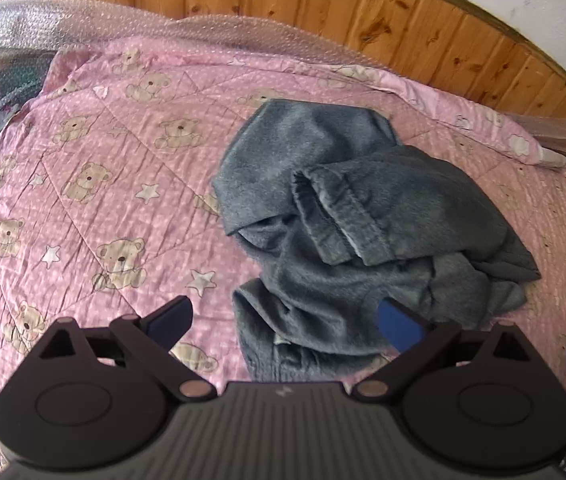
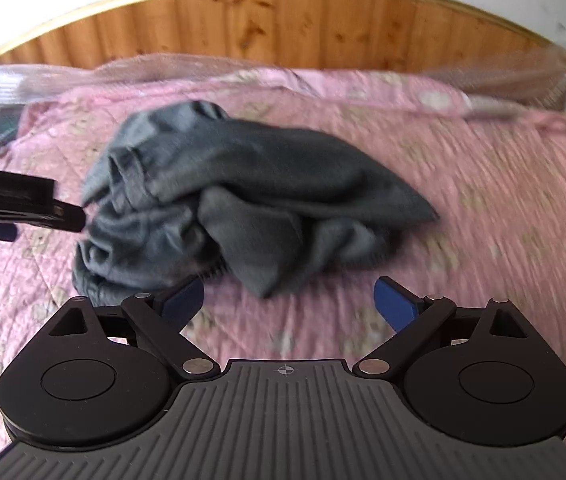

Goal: Fold clothes

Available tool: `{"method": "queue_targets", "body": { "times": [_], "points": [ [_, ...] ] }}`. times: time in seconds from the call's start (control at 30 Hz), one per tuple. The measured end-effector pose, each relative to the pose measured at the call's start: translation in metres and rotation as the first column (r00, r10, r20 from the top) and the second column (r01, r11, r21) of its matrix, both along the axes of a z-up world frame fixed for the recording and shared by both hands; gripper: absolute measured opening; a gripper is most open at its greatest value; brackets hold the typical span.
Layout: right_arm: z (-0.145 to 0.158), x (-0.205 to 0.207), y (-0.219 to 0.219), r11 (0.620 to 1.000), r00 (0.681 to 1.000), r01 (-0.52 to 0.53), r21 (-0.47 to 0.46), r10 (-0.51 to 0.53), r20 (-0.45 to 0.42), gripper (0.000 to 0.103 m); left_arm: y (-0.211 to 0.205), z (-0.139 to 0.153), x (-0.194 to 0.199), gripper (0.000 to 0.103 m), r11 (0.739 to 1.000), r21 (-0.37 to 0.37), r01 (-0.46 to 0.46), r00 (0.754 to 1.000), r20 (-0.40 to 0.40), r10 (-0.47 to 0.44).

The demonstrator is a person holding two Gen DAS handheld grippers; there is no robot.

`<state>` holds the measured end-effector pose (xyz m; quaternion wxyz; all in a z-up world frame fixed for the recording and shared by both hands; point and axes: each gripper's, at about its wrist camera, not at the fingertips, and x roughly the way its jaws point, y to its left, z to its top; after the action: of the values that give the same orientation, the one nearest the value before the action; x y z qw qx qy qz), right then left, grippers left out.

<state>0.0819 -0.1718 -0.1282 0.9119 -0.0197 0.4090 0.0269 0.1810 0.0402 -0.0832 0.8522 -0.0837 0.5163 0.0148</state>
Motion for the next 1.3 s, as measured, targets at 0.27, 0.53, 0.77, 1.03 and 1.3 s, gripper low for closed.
{"method": "queue_targets", "body": {
  "times": [0.27, 0.53, 0.77, 1.03, 1.3],
  "points": [
    [-0.024, 0.083, 0.062, 0.855, 0.851, -0.487, -0.18, 0.511, 0.12, 0.1, 0.024, -0.012, 0.0, 0.102, 0.985, 0.002, -0.174, 0.984, -0.041, 0.174],
    [0.025, 0.119, -0.036, 0.976, 0.945, -0.216, 0.015, 0.206, 0.255, 0.004, 0.017, -0.01, 0.002, 0.102, 0.982, 0.024, -0.188, 0.982, -0.018, 0.189],
    [-0.011, 0.11, -0.267, 0.907, 0.914, 0.38, -0.183, -0.398, -0.074, 0.006, -0.009, -0.032, 0.022, 0.102, 0.99, -0.006, -0.144, 0.989, -0.041, 0.144],
    [0.006, 0.097, -0.115, 0.983, 0.99, -0.069, -0.169, 0.089, 0.108, 0.067, 0.002, -0.045, 0.001, 0.102, 0.981, 0.017, -0.191, 0.976, -0.098, 0.192],
    [-0.058, 0.148, 0.096, 0.653, 0.683, -0.669, -0.355, 0.728, 0.052, 0.065, 0.027, -0.031, -0.039, 0.102, 0.966, 0.071, -0.247, 0.962, -0.104, 0.254]
  ]
}}
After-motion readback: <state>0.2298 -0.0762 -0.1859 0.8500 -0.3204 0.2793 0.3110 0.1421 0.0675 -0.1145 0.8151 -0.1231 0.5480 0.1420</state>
